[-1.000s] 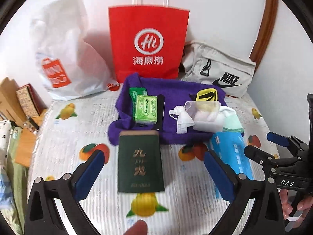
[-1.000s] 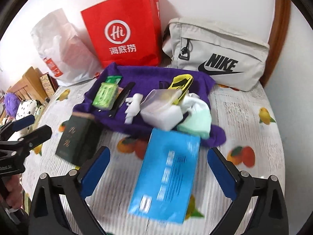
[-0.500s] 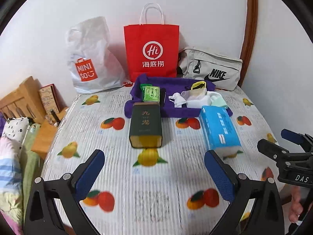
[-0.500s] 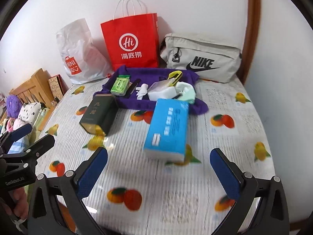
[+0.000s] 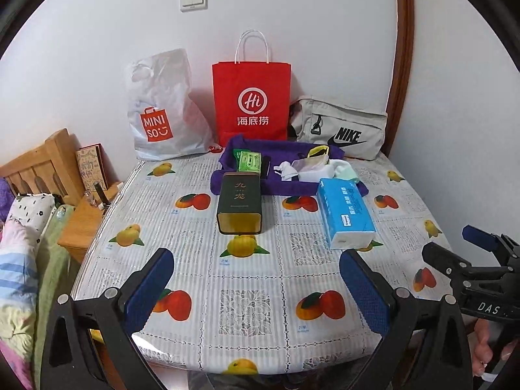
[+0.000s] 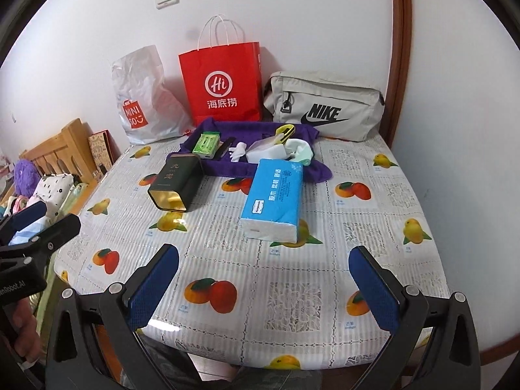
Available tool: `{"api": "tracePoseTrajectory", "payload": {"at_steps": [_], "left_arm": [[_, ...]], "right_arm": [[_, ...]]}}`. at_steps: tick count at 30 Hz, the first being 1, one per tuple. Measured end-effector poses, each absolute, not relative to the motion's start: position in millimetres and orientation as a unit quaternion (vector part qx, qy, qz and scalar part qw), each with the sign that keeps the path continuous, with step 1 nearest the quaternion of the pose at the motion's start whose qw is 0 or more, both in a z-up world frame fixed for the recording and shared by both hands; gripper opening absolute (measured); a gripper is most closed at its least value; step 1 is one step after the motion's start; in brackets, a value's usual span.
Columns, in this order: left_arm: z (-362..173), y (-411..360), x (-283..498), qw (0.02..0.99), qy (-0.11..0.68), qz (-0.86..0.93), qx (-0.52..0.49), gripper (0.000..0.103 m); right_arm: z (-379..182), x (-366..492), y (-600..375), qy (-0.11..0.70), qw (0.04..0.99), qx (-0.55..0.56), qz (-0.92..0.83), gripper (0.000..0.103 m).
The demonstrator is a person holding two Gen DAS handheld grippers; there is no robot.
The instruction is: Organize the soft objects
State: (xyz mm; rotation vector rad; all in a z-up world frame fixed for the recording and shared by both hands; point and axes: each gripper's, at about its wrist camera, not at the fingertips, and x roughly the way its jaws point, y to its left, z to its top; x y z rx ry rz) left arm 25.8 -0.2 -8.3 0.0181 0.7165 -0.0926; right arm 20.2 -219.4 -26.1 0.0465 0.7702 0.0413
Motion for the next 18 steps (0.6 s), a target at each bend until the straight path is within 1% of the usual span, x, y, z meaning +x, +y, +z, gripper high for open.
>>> {"api": "tracePoseTrajectory", "payload": {"at_steps": [18], "left_arm": [[-10.9, -4.9, 18.8, 0.936, 0.348, -0.05, 0.008, 0.103]], "right_arm": [[-25.4, 10.9, -224.6, 0.368, 0.93, 0.024, 0.012, 0.103]]}}
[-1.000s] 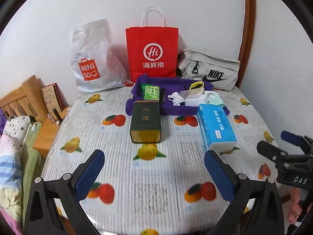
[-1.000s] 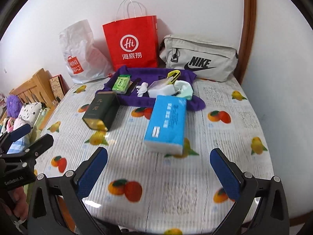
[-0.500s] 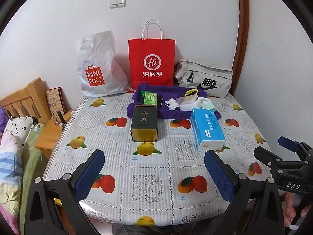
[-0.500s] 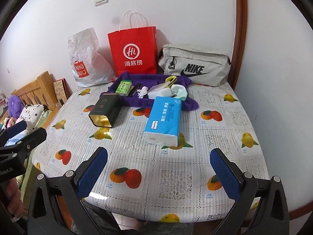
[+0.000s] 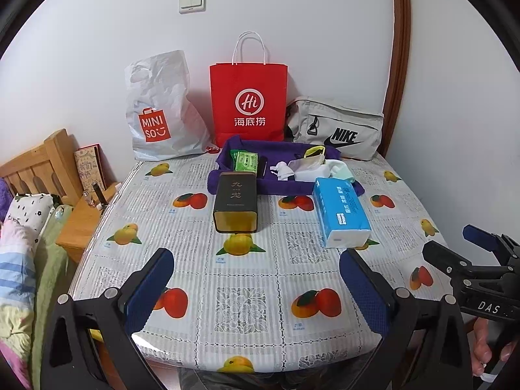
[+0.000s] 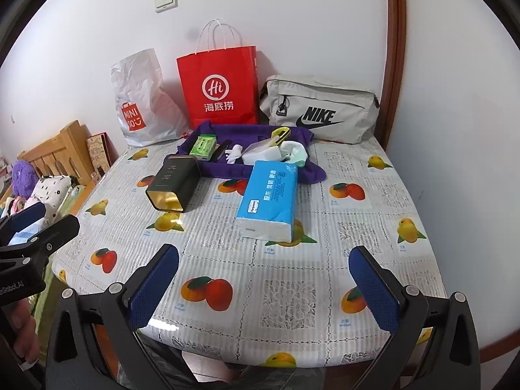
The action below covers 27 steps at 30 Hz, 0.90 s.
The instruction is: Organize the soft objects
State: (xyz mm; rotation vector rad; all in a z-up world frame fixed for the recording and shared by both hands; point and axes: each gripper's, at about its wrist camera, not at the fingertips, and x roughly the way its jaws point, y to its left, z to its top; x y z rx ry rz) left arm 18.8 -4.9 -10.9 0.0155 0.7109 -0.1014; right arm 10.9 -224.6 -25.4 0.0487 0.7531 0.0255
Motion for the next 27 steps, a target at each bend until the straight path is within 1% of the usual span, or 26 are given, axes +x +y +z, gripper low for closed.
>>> {"api": "tracePoseTrajectory", "payload": {"at_steps": [27], "left_arm": [[-11.3, -5.0, 17.0, 0.936, 0.349, -0.049, 0.007, 0.103]], "right_arm": [[-25.9, 10.0, -222.5, 0.369, 0.929, 0.027, 0.015, 0.103]]}}
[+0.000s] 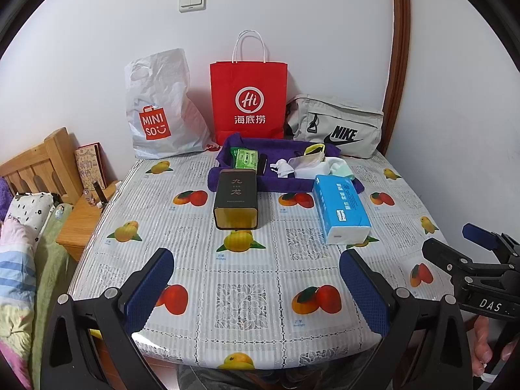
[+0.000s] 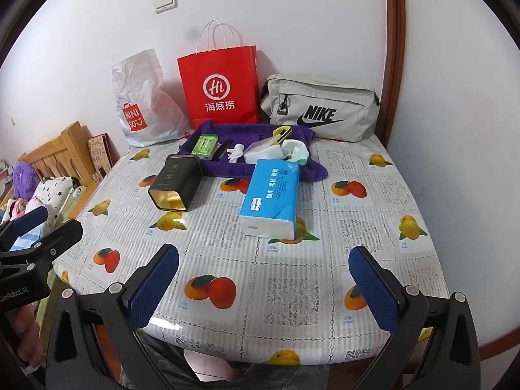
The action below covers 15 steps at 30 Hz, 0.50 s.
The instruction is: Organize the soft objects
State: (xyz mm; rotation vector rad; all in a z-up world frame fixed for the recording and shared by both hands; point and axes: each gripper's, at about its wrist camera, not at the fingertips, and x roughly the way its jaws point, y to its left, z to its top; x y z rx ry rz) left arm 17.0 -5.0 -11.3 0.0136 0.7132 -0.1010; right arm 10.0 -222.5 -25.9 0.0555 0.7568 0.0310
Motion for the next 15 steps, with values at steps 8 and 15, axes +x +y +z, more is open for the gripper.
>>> {"api": "tracePoseTrajectory", "payload": {"at_steps": [8, 15], "left_arm": [[-10.6, -5.4, 16.7, 0.936, 0.349, -0.049, 0.007, 0.103], [-10.7, -5.6, 15.4, 0.936, 0.348, -0.049, 0.006, 0.103]], "right_arm": [[-25.8, 9.4, -221.7, 0.369, 0.929, 0.028, 0.015, 0.103], [-25.7, 9.6, -222.0, 0.369, 0.929, 0.027, 0.016, 0.103]]}}
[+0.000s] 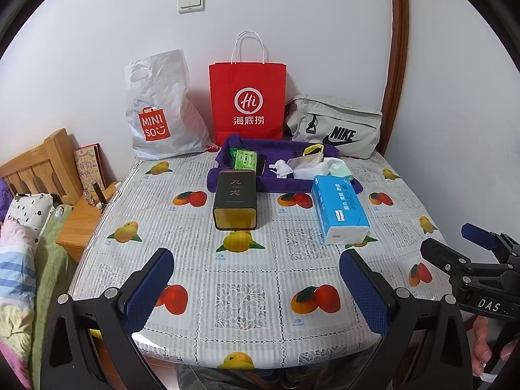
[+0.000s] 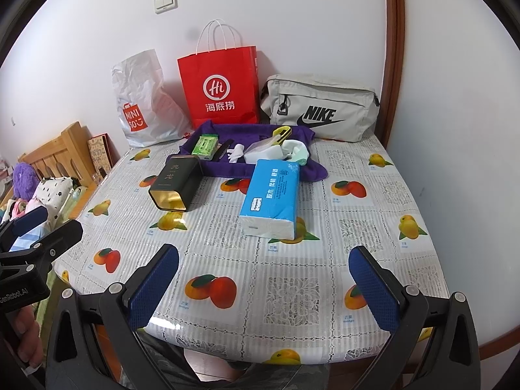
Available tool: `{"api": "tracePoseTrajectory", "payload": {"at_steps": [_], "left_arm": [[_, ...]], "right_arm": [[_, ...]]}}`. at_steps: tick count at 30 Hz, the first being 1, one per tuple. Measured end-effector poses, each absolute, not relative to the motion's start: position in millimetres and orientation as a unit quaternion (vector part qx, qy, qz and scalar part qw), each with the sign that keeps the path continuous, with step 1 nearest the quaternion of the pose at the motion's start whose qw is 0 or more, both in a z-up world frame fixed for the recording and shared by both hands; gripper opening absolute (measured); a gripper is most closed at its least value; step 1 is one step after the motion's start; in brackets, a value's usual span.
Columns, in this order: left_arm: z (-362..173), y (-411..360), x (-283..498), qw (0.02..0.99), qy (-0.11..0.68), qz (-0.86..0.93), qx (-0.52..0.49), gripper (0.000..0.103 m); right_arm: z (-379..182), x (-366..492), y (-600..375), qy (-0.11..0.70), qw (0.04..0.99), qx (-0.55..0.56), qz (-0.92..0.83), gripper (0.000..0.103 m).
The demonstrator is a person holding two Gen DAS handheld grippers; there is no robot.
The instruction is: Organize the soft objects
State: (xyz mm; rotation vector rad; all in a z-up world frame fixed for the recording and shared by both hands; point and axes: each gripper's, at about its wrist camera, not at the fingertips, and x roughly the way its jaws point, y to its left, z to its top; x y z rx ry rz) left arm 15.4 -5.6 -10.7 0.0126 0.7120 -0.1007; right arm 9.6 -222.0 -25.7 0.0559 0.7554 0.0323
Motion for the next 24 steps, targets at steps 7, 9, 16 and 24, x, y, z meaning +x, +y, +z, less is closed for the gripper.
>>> {"api": "tracePoseTrajectory", "payload": {"at_steps": [7, 9, 16, 24], "left_arm": [[-10.8, -5.0, 15.5, 0.936, 0.348, -0.05, 0.006, 0.103], [-10.5, -4.8, 15.6, 0.936, 0.348, -0.05, 0.007, 0.103], [-10.6, -5.2, 16.0, 0.936, 0.348, -0.049, 0.007, 0.103], [-10.1, -5.6, 12.9, 0.937, 0.346, -0.052, 0.009, 0.103]], "right_arm": [[-25.1, 8.1, -221.1, 0.369, 0.929, 0.028, 0.016, 0.103], [-25.1, 7.9, -221.1, 0.369, 0.929, 0.029, 0.016, 0.103], [-25.4, 7.4, -220.5, 0.368, 0.929, 0.029, 0.016, 0.103], [-25.7, 6.9, -220.8, 0.369, 0.929, 0.029, 0.017, 0.103]]}}
